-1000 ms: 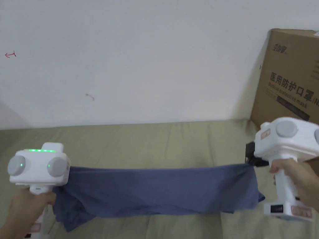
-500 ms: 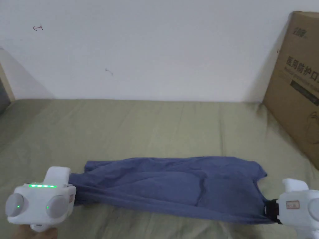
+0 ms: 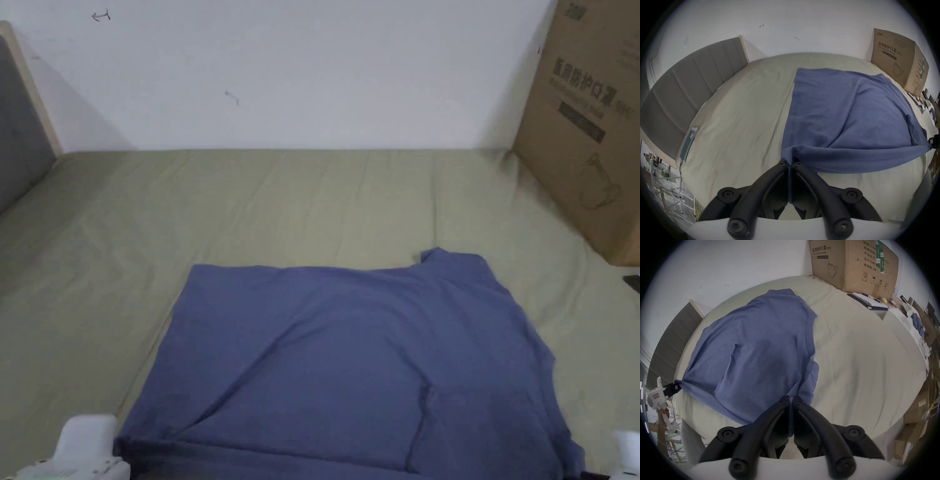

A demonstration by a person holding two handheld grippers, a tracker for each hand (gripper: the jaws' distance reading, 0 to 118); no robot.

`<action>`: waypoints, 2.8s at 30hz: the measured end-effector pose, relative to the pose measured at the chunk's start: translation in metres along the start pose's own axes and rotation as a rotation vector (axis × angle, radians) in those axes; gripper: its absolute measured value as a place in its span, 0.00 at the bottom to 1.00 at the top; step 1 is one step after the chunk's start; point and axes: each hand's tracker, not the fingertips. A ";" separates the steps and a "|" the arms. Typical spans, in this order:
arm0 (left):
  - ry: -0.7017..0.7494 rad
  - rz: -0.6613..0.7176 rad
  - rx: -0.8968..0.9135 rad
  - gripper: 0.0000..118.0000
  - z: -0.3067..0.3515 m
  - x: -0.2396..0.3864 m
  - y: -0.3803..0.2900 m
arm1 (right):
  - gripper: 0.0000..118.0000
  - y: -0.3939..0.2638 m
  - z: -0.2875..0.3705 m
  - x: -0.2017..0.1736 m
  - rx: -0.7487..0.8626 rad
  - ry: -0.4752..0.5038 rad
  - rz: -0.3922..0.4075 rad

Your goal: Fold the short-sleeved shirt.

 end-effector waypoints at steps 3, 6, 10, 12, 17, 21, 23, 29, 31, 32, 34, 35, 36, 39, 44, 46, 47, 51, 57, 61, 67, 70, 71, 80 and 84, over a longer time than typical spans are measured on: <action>0.005 -0.003 -0.011 0.00 0.020 -0.003 -0.024 | 0.02 -0.020 0.011 0.008 -0.018 0.016 -0.033; 0.002 0.000 -0.019 0.01 0.032 0.001 -0.035 | 0.02 -0.028 0.012 0.013 -0.019 0.008 -0.030; 0.019 -0.025 -0.012 0.08 0.028 0.005 -0.036 | 0.03 -0.028 0.006 0.016 -0.014 0.020 -0.056; 0.036 -0.028 -0.044 0.33 0.028 0.003 -0.033 | 0.11 -0.028 0.006 0.017 -0.001 0.017 -0.052; -0.013 0.047 -0.012 0.73 0.058 -0.014 -0.038 | 0.75 -0.033 0.024 0.019 0.033 -0.003 -0.053; -0.048 0.084 0.025 0.73 0.090 -0.026 -0.053 | 0.74 -0.038 0.047 0.009 0.082 -0.017 -0.035; -0.065 0.106 0.030 0.73 0.103 -0.029 -0.063 | 0.59 -0.042 0.062 0.001 0.119 0.004 0.002; -0.050 0.122 0.030 0.00 0.102 -0.024 -0.079 | 0.00 -0.056 0.060 -0.021 0.119 0.062 -0.006; -0.075 0.135 -0.019 0.00 0.091 -0.027 -0.080 | 0.00 -0.058 0.052 -0.023 0.082 0.062 -0.013; -0.078 0.141 -0.002 0.00 0.091 -0.028 -0.079 | 0.00 -0.059 0.052 -0.023 0.078 0.066 -0.016; -0.069 0.141 0.031 0.00 0.095 -0.027 -0.072 | 0.00 -0.060 0.052 -0.023 0.076 0.082 -0.027; -0.061 0.124 0.035 0.00 0.093 -0.026 -0.067 | 0.00 -0.060 0.053 -0.023 0.074 0.083 -0.034; -0.051 0.115 0.042 0.00 0.091 -0.026 -0.064 | 0.00 -0.060 0.053 -0.022 0.076 0.078 -0.038; -0.071 0.098 0.059 0.24 0.085 -0.025 -0.050 | 0.00 -0.058 0.056 -0.017 0.078 0.071 -0.053; -0.120 0.045 0.024 0.62 0.060 -0.013 -0.038 | 0.00 -0.060 0.058 -0.009 0.079 0.060 -0.080; -0.124 0.052 -0.001 0.61 0.051 -0.009 -0.036 | 0.00 -0.063 0.055 -0.005 0.069 0.053 -0.086; -0.122 0.068 0.002 0.50 0.048 -0.008 -0.036 | 0.00 -0.065 0.055 -0.004 0.066 0.048 -0.089; -0.147 0.101 -0.015 0.06 0.049 -0.008 -0.035 | 0.00 -0.070 0.053 -0.002 0.045 0.039 -0.084; -0.156 0.098 -0.033 0.02 0.053 -0.014 -0.041 | 0.70 -0.065 0.036 0.003 0.007 -0.020 -0.038; -0.161 0.129 -0.032 0.02 0.057 -0.020 -0.040 | 0.87 -0.054 0.029 0.001 0.009 -0.027 0.026; -0.160 0.124 -0.040 0.02 0.060 -0.018 -0.036 | 0.01 -0.037 -0.005 -0.001 -0.083 -0.083 0.091; -0.158 0.134 -0.049 0.02 0.057 -0.019 -0.036 | 0.01 -0.041 -0.007 -0.007 -0.108 -0.063 0.084; -0.157 0.137 -0.051 0.02 0.058 -0.019 -0.036 | 0.01 -0.042 -0.002 -0.009 -0.093 -0.073 0.103; -0.154 0.097 -0.040 0.02 0.060 -0.021 -0.014 | 0.01 -0.006 0.035 -0.004 -0.012 -0.045 0.062; -0.142 0.060 -0.018 0.02 0.047 -0.018 0.020 | 0.01 0.038 0.030 -0.003 0.023 -0.022 0.026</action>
